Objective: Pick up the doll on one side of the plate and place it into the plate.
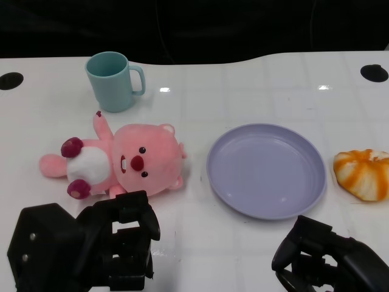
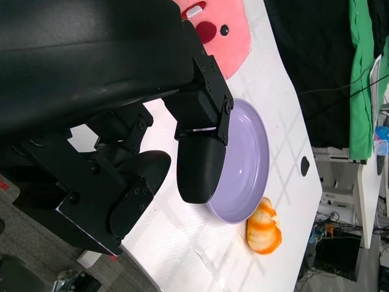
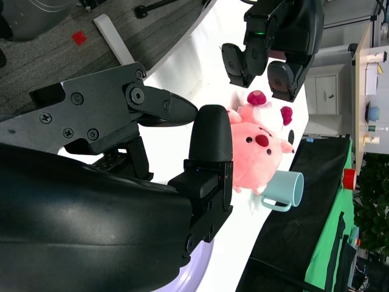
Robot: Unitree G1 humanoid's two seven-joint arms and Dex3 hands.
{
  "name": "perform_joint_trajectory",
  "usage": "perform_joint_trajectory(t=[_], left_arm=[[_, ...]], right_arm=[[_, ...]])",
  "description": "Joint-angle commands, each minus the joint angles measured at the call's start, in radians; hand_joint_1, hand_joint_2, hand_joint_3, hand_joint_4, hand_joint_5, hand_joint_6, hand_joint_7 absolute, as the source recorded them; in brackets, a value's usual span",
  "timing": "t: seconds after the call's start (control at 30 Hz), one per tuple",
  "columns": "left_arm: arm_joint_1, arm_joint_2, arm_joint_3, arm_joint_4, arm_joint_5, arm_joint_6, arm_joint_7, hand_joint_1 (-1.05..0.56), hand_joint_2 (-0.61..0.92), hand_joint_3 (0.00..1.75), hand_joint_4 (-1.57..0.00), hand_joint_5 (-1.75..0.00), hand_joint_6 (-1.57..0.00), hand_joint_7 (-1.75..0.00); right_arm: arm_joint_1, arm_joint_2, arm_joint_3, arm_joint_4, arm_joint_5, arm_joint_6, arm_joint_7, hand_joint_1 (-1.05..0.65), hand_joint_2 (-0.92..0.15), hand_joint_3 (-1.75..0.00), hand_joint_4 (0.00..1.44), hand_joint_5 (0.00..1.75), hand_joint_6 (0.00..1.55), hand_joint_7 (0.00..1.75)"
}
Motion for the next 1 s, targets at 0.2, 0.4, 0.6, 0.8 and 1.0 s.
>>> perform_joint_trajectory(t=[0.2,0.4,0.6,0.8,1.0], left_arm=[[-0.007,0.011,0.008,-0.002,0.001,0.014,0.006,-0.02,0.37,1.54,-0.92,-1.75,-0.84,-1.64],[-0.006,0.015,0.009,-0.003,0.001,0.008,0.001,-0.01,0.37,1.55,-0.92,-1.75,-0.84,-1.64],[-0.007,0.016,0.012,-0.004,0.0,0.014,0.002,-0.02,0.37,1.54,-0.91,-1.75,-0.83,-1.65],[-0.007,0.013,0.012,-0.002,0.001,0.011,0.003,-0.02,0.37,1.54,-0.91,-1.75,-0.83,-1.65],[-0.005,0.015,0.014,-0.004,-0.001,0.009,0.0,-0.01,0.37,1.54,-0.91,-1.75,-0.82,-1.65]], right_arm=[[-0.005,-0.003,-0.007,0.0,0.006,0.003,-0.002,-0.27,-0.88,-0.58,0.65,1.75,0.46,1.65],[-0.004,-0.003,-0.005,0.001,0.002,-0.008,-0.001,-0.27,-0.88,-0.58,0.65,1.75,0.46,1.65],[-0.005,-0.002,-0.005,-0.001,0.009,-0.004,0.0,-0.27,-0.89,-0.58,0.65,1.75,0.47,1.65],[-0.006,-0.002,-0.004,-0.006,0.009,0.005,-0.002,-0.27,-0.89,-0.58,0.65,1.75,0.47,1.65],[-0.005,-0.001,-0.002,-0.011,0.008,0.009,-0.004,-0.27,-0.89,-0.58,0.65,1.75,0.46,1.66]])
